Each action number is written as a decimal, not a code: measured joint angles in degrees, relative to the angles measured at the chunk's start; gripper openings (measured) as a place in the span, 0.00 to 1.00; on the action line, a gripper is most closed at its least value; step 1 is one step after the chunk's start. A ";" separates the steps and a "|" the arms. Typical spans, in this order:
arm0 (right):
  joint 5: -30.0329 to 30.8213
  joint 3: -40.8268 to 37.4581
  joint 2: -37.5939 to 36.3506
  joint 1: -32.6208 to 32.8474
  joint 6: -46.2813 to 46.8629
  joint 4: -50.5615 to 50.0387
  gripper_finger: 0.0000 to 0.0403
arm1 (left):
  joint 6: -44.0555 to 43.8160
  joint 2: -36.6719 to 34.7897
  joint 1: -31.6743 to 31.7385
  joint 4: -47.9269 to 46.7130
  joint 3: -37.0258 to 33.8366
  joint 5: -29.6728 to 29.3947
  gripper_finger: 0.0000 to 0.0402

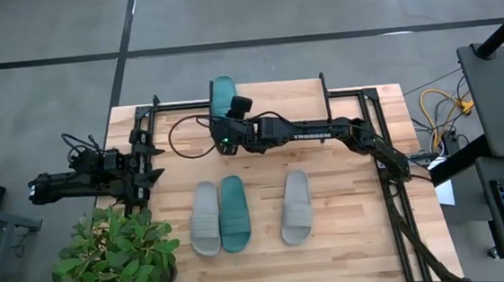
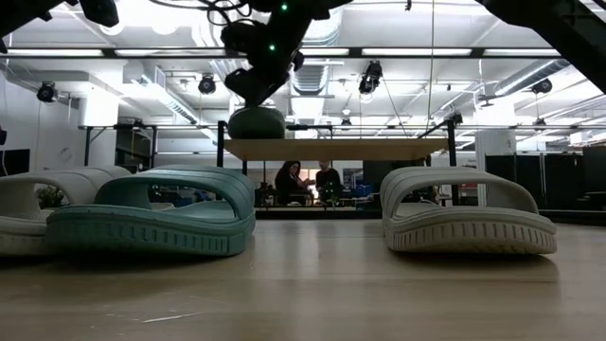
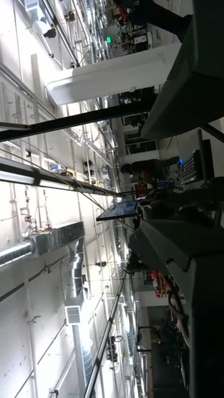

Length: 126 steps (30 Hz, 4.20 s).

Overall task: Pick and place slides into the shelf
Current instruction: Put the right green slide on the shelf

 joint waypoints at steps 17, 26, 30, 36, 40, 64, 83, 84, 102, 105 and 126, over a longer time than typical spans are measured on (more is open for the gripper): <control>-5.01 -0.15 -0.45 0.30 6.33 -1.22 0.30 | -0.02 0.00 0.02 -0.02 0.00 0.00 0.52; -10.39 -0.15 -2.92 0.56 11.02 -6.78 0.27 | -0.05 -0.02 -0.01 -0.48 0.02 0.00 0.52; -20.86 -0.07 -4.16 0.77 8.22 -10.10 0.24 | -0.28 -0.02 -0.01 -0.48 0.02 0.02 0.52; -24.06 -0.15 -5.26 1.22 8.20 -17.37 0.16 | -0.45 -0.04 0.02 -0.49 0.02 0.02 0.52; -23.85 -0.09 -6.56 2.07 7.56 -18.48 0.09 | -0.44 -0.06 -0.01 -0.48 0.02 0.02 0.52; -18.27 -5.22 -6.39 -1.70 9.69 -21.76 0.02 | -0.44 -0.07 0.00 -0.46 0.02 0.02 0.52; -22.30 -5.53 -6.34 -1.70 9.26 -20.25 0.02 | -0.44 -0.07 0.00 -0.46 0.02 0.02 0.52; -22.26 -5.53 -6.34 -1.70 9.20 -20.47 0.02 | -0.44 -0.07 -0.01 -0.46 0.02 0.02 0.52; -12.19 -5.53 -6.45 -5.96 8.49 -20.48 0.02 | -0.44 -0.07 0.01 -0.44 0.02 0.02 0.52; -12.60 -5.53 -6.45 -7.56 7.72 -17.90 0.02 | -0.44 -0.07 0.01 -0.44 0.02 0.02 0.52; -21.25 -6.49 -6.43 -10.34 6.76 -11.76 0.02 | -0.07 -0.07 0.00 -0.44 0.02 0.02 0.52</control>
